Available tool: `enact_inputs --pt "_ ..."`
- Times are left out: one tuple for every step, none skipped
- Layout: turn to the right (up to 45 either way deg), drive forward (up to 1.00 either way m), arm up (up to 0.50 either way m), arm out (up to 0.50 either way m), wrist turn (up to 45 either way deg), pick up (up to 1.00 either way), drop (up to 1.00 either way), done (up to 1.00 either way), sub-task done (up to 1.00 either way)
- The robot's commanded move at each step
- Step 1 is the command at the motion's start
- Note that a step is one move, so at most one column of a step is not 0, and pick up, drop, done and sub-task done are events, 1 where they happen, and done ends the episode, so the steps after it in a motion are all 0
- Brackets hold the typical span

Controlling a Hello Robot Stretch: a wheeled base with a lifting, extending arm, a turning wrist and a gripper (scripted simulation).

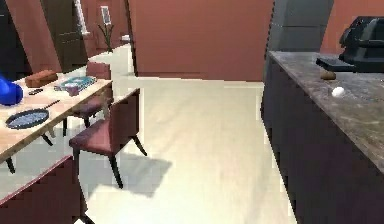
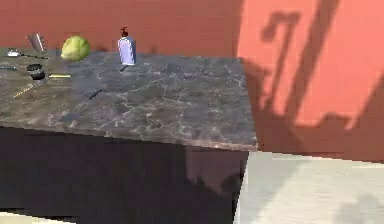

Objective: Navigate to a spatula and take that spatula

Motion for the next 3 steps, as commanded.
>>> enact_inputs --pt "45.0 0.0 0.0 0.0 0.0 0.0 0.0 0.0 0.0" --pt "45.0 0.0 0.0 0.0 0.0 0.0 0.0 0.0 0.0" --pt "45.0 0.0 0.0 0.0 0.0 0.0 0.0 0.0 0.0"
